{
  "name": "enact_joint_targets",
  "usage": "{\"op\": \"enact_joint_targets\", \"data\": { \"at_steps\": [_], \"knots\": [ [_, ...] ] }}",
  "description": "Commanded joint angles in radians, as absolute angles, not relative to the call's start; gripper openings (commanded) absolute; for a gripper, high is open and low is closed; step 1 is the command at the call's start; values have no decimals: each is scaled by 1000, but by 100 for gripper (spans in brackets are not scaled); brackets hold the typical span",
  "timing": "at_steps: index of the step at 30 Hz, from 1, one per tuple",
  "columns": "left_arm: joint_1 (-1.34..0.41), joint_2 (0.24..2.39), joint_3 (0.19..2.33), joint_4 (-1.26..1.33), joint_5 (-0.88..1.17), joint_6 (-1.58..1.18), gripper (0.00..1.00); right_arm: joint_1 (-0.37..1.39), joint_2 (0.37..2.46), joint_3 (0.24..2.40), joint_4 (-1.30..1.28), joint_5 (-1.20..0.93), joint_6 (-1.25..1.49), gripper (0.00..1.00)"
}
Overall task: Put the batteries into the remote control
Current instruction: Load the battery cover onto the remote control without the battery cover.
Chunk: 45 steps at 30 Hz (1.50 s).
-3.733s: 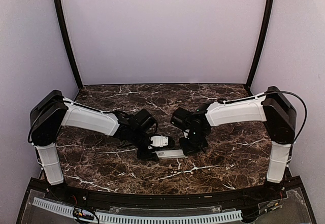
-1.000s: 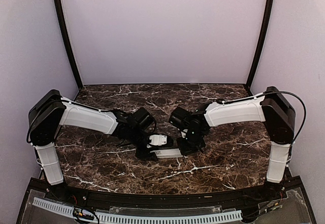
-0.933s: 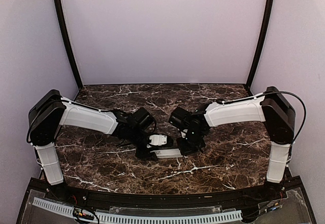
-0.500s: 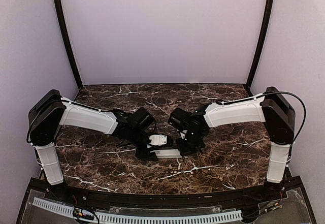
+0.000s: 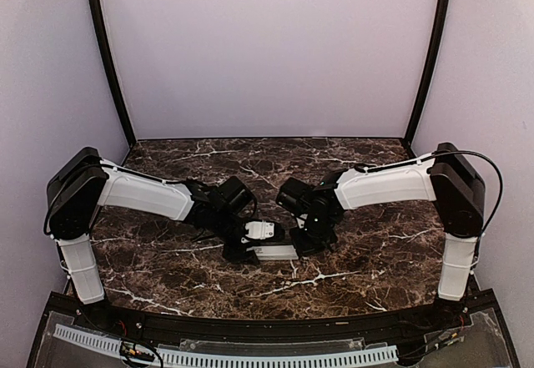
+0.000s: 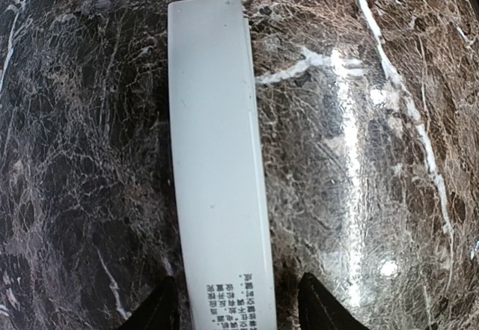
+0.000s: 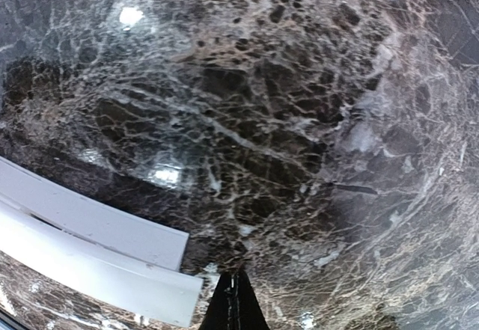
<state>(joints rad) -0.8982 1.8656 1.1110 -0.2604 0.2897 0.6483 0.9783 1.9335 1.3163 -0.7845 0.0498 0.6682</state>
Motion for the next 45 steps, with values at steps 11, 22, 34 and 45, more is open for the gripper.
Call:
{"op": "enact_joint_targets", "data": {
  "at_steps": [11, 22, 34, 45],
  "knots": [
    [-893, 1855, 1102, -293, 295, 667, 50, 982, 1935, 1349, -809, 87, 680, 0],
    [-893, 1856, 1104, -292, 291, 667, 49, 1001, 1949, 1371, -779, 50, 683, 0],
    [-893, 1860, 1108, -290, 273, 662, 46, 1001, 1940, 1352, -812, 81, 686, 0],
    [-893, 1847, 1107, -318, 303, 678, 34, 1000, 1927, 1341, -825, 100, 678, 0]
  ]
}}
